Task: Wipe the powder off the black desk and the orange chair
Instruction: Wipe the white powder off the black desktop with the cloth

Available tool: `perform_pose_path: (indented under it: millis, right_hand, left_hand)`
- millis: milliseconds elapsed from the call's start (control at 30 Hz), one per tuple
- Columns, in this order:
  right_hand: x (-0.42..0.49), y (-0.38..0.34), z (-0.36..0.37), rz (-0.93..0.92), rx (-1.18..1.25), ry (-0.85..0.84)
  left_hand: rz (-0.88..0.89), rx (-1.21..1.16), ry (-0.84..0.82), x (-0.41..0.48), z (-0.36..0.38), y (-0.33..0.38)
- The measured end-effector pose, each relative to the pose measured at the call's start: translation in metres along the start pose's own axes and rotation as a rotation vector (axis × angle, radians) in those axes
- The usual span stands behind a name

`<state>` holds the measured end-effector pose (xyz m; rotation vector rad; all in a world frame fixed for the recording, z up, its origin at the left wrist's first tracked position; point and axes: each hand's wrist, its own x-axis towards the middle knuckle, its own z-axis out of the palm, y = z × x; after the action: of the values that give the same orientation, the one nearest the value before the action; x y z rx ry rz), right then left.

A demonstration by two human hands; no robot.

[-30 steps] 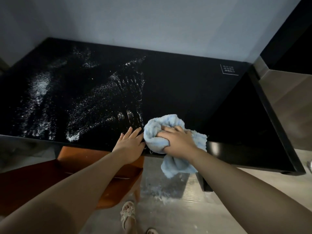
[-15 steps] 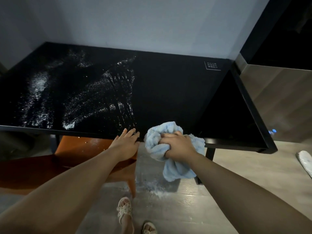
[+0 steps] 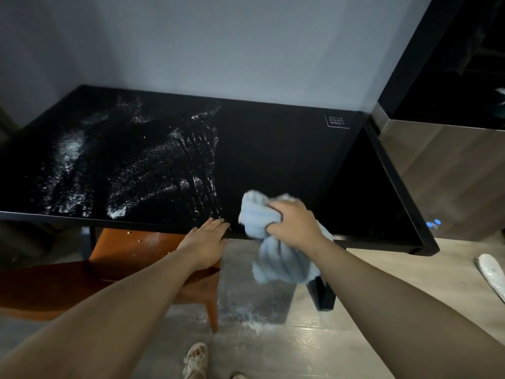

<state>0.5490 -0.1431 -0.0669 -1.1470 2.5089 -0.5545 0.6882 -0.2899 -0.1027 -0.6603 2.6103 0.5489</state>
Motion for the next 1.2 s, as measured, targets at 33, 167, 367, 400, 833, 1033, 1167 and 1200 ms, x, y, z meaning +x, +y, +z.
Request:
perform_pose_path:
  millis: [33, 167, 367, 400, 833, 1033, 1167, 1200]
  right_hand:
    - [0.005, -0.006, 0.0, -0.006, -0.008, 0.081]
    - [0.03, -0.018, 0.011, 0.039, -0.054, 0.186]
    - [0.086, -0.049, 0.016, 0.152, -0.005, 0.284]
    - [0.1, -0.055, 0.018, 0.149, -0.012, 0.272]
    - [0.149, -0.093, 0.077, 0.095, -0.318, -0.207]
    - [0.106, -0.09, 0.077, 0.027, -0.31, -0.202]
    - [0.066, -0.078, 0.078, 0.007, -0.263, -0.201]
    - [0.057, -0.075, 0.077, 0.003, -0.256, -0.202]
  left_hand:
    - [0.006, 0.001, 0.007, 0.001, -0.002, -0.002]
    - [0.031, -0.009, 0.061, 0.006, -0.015, -0.018]
    - [-0.052, -0.019, 0.156, 0.026, -0.041, -0.071]
    - [-0.057, -0.004, 0.164, 0.032, -0.046, -0.081]
    - [-0.088, 0.008, 0.187, 0.077, -0.043, -0.139]
    - [-0.064, -0.013, 0.18, 0.06, -0.033, -0.121]
    - [-0.062, 0.004, 0.152, 0.034, -0.015, -0.099]
    - [-0.063, -0.003, 0.142, 0.029, -0.012, -0.095]
